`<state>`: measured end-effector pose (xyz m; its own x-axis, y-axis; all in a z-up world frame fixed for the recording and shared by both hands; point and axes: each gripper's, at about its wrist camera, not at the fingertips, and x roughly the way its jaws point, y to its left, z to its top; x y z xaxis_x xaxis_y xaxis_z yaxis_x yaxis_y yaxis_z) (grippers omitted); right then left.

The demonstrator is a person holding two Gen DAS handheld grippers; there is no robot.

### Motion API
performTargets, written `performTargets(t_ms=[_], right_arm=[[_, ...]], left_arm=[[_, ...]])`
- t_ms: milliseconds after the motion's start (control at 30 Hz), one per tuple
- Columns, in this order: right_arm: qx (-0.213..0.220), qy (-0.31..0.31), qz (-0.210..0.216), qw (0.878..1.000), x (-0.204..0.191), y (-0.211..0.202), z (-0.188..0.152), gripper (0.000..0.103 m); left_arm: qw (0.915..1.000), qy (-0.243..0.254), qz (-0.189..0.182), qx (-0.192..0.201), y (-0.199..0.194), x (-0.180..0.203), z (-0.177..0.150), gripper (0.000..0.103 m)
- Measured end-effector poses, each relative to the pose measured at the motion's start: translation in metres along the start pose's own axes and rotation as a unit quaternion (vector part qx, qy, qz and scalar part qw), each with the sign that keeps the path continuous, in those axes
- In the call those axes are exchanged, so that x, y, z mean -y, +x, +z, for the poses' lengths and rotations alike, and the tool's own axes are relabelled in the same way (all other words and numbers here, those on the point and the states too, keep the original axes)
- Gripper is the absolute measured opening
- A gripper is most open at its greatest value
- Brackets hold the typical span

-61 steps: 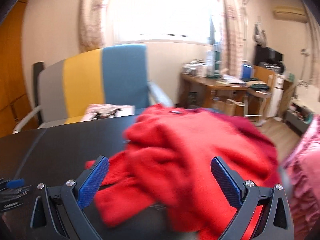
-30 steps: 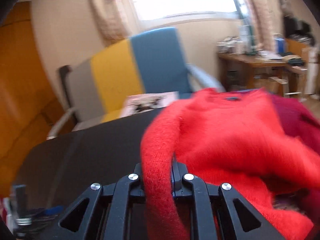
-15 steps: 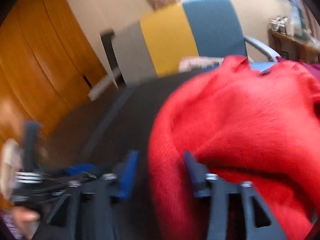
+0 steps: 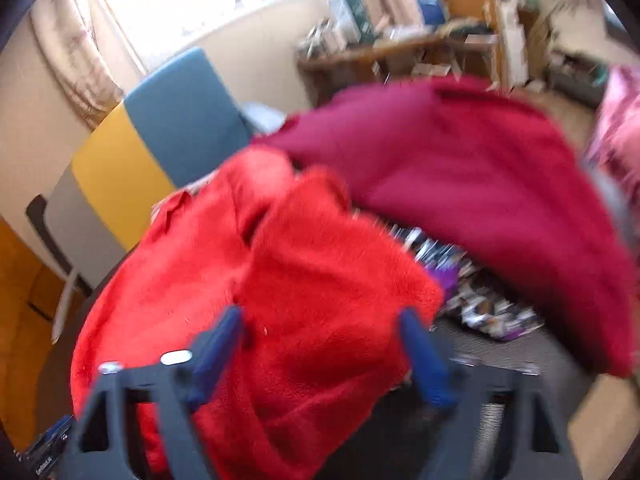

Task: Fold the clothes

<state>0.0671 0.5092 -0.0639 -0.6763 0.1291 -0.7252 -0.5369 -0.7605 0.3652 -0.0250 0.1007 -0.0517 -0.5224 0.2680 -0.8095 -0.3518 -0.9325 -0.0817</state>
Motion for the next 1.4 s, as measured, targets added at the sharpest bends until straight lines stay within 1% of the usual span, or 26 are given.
performTargets(t_ms=[33, 67, 100, 200, 233, 300, 367, 400, 467, 500, 600, 700, 767, 867, 933, 967, 1000, 1033, 1067, 1133, 1167, 1200, 1233, 1267, 1333, 1400], right_arm=[[-0.012, -0.001, 0.005, 1.0, 0.0, 0.006, -0.004, 0.021], [-0.011, 0.003, 0.022, 1.0, -0.001, 0.006, -0.006, 0.011], [-0.009, 0.007, 0.04, 0.999, -0.002, 0.006, -0.009, 0.011], [0.028, -0.019, 0.087, 0.996, -0.025, -0.015, -0.012, 0.01], [0.034, -0.022, 0.105, 0.994, -0.032, -0.021, -0.012, 0.01], [0.042, -0.036, 0.155, 0.986, -0.058, -0.037, -0.017, 0.01], [0.044, -0.057, 0.21, 0.975, -0.089, -0.052, -0.029, 0.01], [0.038, -0.069, 0.242, 0.967, -0.107, -0.055, -0.033, 0.01], [0.029, -0.102, 0.292, 0.951, -0.146, -0.05, -0.038, 0.01], [0.022, -0.122, 0.315, 0.941, -0.171, -0.048, -0.057, 0.01], [-0.011, -0.196, 0.351, 0.916, -0.218, -0.036, -0.102, 0.01], [-0.052, -0.242, 0.347, 0.905, -0.243, -0.006, -0.149, 0.011], [-0.091, -0.262, 0.332, 0.901, -0.249, 0.019, -0.175, 0.011], [-0.129, -0.29, 0.31, 0.896, -0.247, 0.045, -0.202, 0.017], [-0.139, -0.291, 0.318, 0.891, -0.24, 0.044, -0.205, 0.02], [-0.133, -0.291, 0.323, 0.891, -0.234, 0.04, -0.2, 0.032], [-0.125, -0.29, 0.328, 0.89, -0.229, 0.034, -0.194, 0.049], [-0.118, -0.29, 0.333, 0.889, -0.223, 0.029, -0.188, 0.057], [-0.097, -0.291, 0.337, 0.89, -0.216, 0.019, -0.18, 0.066], [-0.053, -0.292, 0.344, 0.891, -0.201, -0.002, -0.162, 0.067], [-0.028, -0.295, 0.343, 0.892, -0.201, -0.018, -0.152, 0.069], [0.0, -0.297, 0.336, 0.894, -0.191, -0.03, -0.147, 0.076], [0.017, -0.301, 0.319, 0.899, -0.188, -0.032, -0.145, 0.081], [0.033, -0.304, 0.301, 0.903, -0.186, -0.033, -0.143, 0.089], [0.065, -0.31, 0.264, 0.911, -0.182, -0.036, -0.139, 0.09], [0.058, -0.32, 0.212, 0.922, -0.192, -0.014, -0.138, 0.09]], left_arm=[[1.0, -0.003, -0.004, 0.001, -0.003, -0.002, -0.002, 0.049], [0.9999, -0.007, -0.008, 0.003, -0.007, -0.005, -0.004, 0.049], [0.9998, -0.012, -0.012, 0.004, -0.011, -0.007, -0.006, 0.049], [0.9993, -0.028, -0.019, 0.014, -0.017, -0.019, -0.003, 0.049], [0.9991, -0.032, -0.02, 0.019, -0.02, -0.021, -0.002, 0.049], [0.9988, -0.035, -0.022, 0.024, -0.026, -0.025, 0.002, 0.049], [0.9984, -0.041, -0.025, 0.03, -0.032, -0.031, 0.005, 0.049], [0.9981, -0.044, -0.027, 0.033, -0.034, -0.036, 0.007, 0.049], [0.9973, -0.057, -0.024, 0.039, -0.039, -0.048, 0.008, 0.049], [0.9969, -0.063, -0.02, 0.042, -0.04, -0.055, 0.008, 0.049], [0.9949, -0.093, 0.003, 0.038, -0.041, -0.08, 0.002, 0.049], [0.9903, -0.135, 0.015, 0.031, -0.039, -0.107, -0.008, 0.049], [0.987, -0.159, 0.013, 0.023, -0.034, -0.121, -0.016, 0.049], [0.983, -0.184, 0.001, 0.006, -0.025, -0.13, -0.025, 0.049], [0.9818, -0.19, -0.005, 0.003, -0.019, -0.129, -0.027, 0.049], [0.9819, -0.189, -0.007, 0.003, -0.017, -0.128, -0.027, 0.049], [0.9832, -0.183, -0.008, 0.004, -0.016, -0.124, -0.025, 0.049], [0.9846, -0.175, -0.01, 0.005, -0.015, -0.119, -0.022, 0.049], [0.9859, -0.167, -0.011, 0.007, -0.014, -0.115, -0.02, 0.049], [0.9883, -0.151, -0.017, 0.009, -0.013, -0.104, -0.014, 0.049], [0.9894, -0.144, -0.021, 0.01, -0.012, -0.097, -0.01, 0.049], [0.9904, -0.136, -0.023, 0.011, -0.011, -0.091, -0.006, 0.049], [0.9915, -0.128, -0.024, 0.012, -0.009, -0.086, -0.002, 0.049], [0.9924, -0.12, -0.025, 0.013, -0.008, -0.08, 0.002, 0.049], [0.9938, -0.107, -0.03, 0.006, -0.001, -0.07, 0.009, 0.049], [0.9948, -0.097, -0.032, 0.001, 0.005, -0.065, 0.01, 0.049]])
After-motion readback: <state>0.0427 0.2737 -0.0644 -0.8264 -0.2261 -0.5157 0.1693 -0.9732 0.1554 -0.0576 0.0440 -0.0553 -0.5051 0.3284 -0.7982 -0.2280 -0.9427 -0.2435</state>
